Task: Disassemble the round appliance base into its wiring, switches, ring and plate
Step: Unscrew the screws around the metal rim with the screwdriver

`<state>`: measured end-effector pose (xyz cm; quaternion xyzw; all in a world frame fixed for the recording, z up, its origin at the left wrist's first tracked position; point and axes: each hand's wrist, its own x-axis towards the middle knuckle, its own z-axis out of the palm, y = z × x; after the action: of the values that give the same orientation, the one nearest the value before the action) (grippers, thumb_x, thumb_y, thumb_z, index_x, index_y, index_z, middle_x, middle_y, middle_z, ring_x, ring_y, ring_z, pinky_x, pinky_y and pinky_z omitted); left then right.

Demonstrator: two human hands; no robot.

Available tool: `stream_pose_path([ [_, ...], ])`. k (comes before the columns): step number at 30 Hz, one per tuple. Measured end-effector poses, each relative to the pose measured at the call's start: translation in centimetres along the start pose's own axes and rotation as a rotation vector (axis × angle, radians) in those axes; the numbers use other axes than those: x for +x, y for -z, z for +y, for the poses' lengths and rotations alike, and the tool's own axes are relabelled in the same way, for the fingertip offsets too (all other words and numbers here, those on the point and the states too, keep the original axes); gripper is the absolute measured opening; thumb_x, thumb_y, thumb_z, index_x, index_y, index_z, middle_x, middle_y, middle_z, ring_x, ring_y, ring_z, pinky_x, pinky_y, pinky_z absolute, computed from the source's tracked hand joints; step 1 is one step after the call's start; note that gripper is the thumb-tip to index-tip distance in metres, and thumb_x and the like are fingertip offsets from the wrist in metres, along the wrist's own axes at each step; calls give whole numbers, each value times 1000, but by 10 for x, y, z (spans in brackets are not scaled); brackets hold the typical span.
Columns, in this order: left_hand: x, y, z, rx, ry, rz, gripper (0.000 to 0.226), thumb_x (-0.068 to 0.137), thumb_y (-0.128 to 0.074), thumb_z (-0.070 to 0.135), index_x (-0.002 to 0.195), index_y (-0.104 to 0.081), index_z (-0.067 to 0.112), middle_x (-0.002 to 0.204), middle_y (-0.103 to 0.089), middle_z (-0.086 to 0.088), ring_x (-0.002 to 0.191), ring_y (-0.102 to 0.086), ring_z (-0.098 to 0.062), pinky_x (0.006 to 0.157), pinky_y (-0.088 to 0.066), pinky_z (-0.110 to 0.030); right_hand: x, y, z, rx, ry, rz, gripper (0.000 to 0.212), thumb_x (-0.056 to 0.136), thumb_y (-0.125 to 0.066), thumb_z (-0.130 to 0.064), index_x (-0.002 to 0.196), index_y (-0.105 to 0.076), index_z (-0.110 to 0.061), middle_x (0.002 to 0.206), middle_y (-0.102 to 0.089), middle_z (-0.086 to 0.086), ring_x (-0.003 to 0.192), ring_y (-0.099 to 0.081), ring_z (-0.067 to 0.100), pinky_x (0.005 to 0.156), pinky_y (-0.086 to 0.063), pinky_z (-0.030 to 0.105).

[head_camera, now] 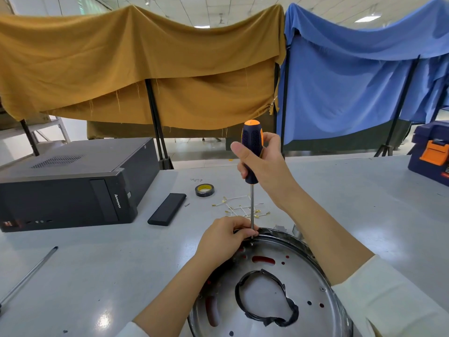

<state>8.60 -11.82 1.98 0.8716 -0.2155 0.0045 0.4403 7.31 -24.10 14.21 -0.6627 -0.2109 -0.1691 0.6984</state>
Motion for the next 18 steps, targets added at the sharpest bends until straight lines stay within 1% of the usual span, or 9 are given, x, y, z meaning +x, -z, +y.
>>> stream_pose_path([
  [2,0,0,-1,-10,4,12,15,83,-64,32,80,-69,46,85,-70,24,88,-63,4,87,-51,-33,0,-1,1,-31,26,7,28,91,-59,-24,104,-36,-14,70,-54,5,57,-52,12,54,-46,22],
  [4,1,0,-2,-20,12,17,10,81,-66,34,84,-70,43,84,-70,24,86,-63,5,87,-51,-33,1,-2,0,2,17,4,12,96,-51,-24,102,-45,-15,79,-57,4,62,-56,11,59,-49,24],
  [5,1,0,-2,-20,13,17,10,81,-65,36,86,-69,44,85,-70,25,87,-63,6,88,-50,-33,1,-2,-1,41,-3,3,10,98,-46,-25,100,-48,-16,80,-57,3,62,-55,11,60,-48,25],
  [8,1,0,-1,-13,17,7,18,87,-56,35,84,-67,49,87,-69,28,93,-62,5,91,-49,-33,3,0,-1,135,-34,9,14,99,-43,-29,101,-44,-16,77,-54,4,57,-48,13,58,-43,27],
  [10,1,0,0,-17,18,-6,23,89,-55,30,81,-68,47,85,-69,28,90,-62,4,89,-51,-34,2,0,2,93,-4,24,23,94,-54,-28,103,-37,-16,72,-51,2,54,-47,13,55,-44,26],
  [12,1,0,0,-21,22,-4,20,88,-57,28,79,-68,43,84,-69,26,87,-63,3,87,-52,-35,0,0,3,0,29,36,30,90,-62,-24,99,-34,-18,64,-51,-2,53,-49,13,53,-45,23],
  [14,2,0,-2,-28,24,12,13,84,-62,32,79,-69,41,83,-70,22,85,-65,0,86,-52,-37,0,0,4,-30,38,29,23,92,-59,-23,99,-38,-17,67,-55,1,57,-53,12,54,-47,23],
  [16,2,-1,-3,-29,18,19,7,81,-65,35,80,-68,41,82,-70,21,82,-65,0,84,-52,-37,0,1,3,10,12,14,12,96,-51,-24,100,-46,-14,74,-57,1,60,-55,12,58,-48,25],
  [18,2,-1,-3,-20,12,18,7,81,-63,38,82,-68,43,83,-70,23,84,-64,2,85,-52,-36,0,0,2,70,-14,14,17,94,-47,-28,100,-46,-13,73,-55,1,54,-51,13,56,-45,26],
])
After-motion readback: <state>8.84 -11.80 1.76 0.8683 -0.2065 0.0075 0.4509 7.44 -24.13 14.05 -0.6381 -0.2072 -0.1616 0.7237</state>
